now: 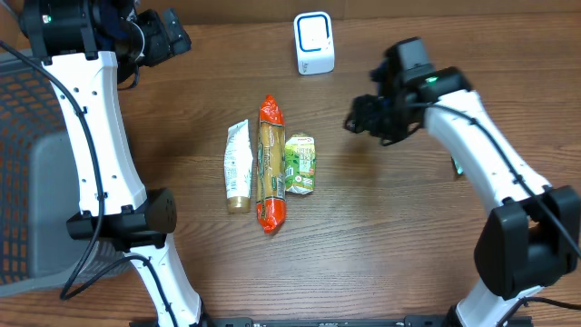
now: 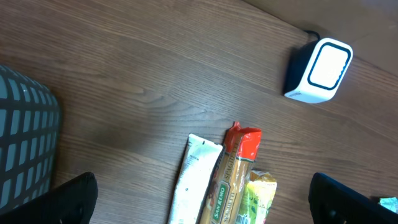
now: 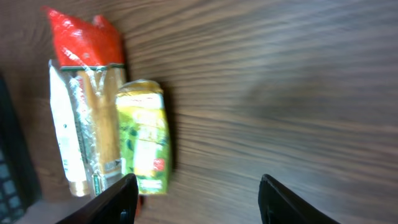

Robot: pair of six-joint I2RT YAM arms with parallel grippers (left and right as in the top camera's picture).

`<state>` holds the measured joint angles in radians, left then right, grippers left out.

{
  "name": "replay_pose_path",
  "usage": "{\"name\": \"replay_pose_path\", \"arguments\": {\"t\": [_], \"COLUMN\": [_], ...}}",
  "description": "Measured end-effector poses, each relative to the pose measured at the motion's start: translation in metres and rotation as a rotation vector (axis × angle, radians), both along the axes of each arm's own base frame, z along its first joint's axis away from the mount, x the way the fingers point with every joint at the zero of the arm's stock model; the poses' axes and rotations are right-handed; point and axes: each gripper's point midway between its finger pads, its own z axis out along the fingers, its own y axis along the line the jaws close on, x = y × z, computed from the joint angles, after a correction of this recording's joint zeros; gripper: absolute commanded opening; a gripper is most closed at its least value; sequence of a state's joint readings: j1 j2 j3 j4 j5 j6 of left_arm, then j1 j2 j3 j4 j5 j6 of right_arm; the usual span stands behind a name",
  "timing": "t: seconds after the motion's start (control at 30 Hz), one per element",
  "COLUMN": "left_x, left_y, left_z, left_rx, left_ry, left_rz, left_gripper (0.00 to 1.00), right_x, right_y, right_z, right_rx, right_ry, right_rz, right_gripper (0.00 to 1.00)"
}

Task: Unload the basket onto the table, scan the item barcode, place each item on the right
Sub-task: 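Reach the right gripper to the green drink carton and grasp it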

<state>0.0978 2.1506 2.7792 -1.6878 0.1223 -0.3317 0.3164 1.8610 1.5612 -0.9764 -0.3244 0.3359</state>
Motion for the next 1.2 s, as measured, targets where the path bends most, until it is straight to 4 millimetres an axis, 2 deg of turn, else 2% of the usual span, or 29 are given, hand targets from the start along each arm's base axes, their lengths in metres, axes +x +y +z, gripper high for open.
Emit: {"name": "replay_pose_path", "arguments": {"t": [0.2, 0.27, 0.3, 0.33, 0.43, 0.53, 0.6, 0.73, 0.83, 1.0, 1.2], "left_x": [0.000, 0.000, 0.000, 0.000, 0.000, 0.000, 0.000, 0.000, 0.000, 0.000, 0.000], "left_y": [0.000, 0.000, 0.000, 0.000, 0.000, 0.000, 0.000, 0.000, 0.000, 0.000, 0.000], "left_z": [0.000, 0.000, 0.000, 0.000, 0.000, 0.000, 0.000, 0.000, 0.000, 0.000, 0.000], "left_rx": [0.000, 0.000, 0.000, 0.000, 0.000, 0.000, 0.000, 0.000, 0.000, 0.000, 0.000], "left_ry": [0.000, 0.000, 0.000, 0.000, 0.000, 0.000, 0.000, 0.000, 0.000, 0.000, 0.000], "left_rz": [0.000, 0.000, 0.000, 0.000, 0.000, 0.000, 0.000, 0.000, 0.000, 0.000, 0.000], "left_gripper": [0.99, 0.99, 0.99, 1.00, 0.99, 0.99, 1.00, 1.00, 1.00, 1.00, 1.00], "right_x": [-0.009, -0.013, -0.015, -0.015, -0.017, -0.017, -0.014, 0.002, 0.007, -0.003, -0.024], "right_y": [0.058, 0.074, 0.089, 0.091, 0.105, 0.100, 0.092, 0.071, 0.063, 0.075, 0.088], "right_z": [-0.005, -0.015, -0.027, -0.030, -0.057, -0.080, -0.085, -0.083, -0.080, -0.084, -0.113], "right_rx": [-0.035, -0.048, -0.052, -0.055, -0.066, -0.079, -0.076, -0.020, 0.034, 0.118, 0.160], "right_ry": [-0.079, -0.082, -0.080, -0.080, -0.048, 0.009, 0.033, 0.066, 0.094, 0.163, 0.268], "right_rz": [0.097, 0.126, 0.146, 0.150, 0.155, 0.128, 0.102, 0.035, 0.010, 0.040, 0.064], "right_gripper": [0.65, 0.69, 0.70, 0.70, 0.71, 0.71, 0.71, 0.71, 0.71, 0.69, 0.59]}}
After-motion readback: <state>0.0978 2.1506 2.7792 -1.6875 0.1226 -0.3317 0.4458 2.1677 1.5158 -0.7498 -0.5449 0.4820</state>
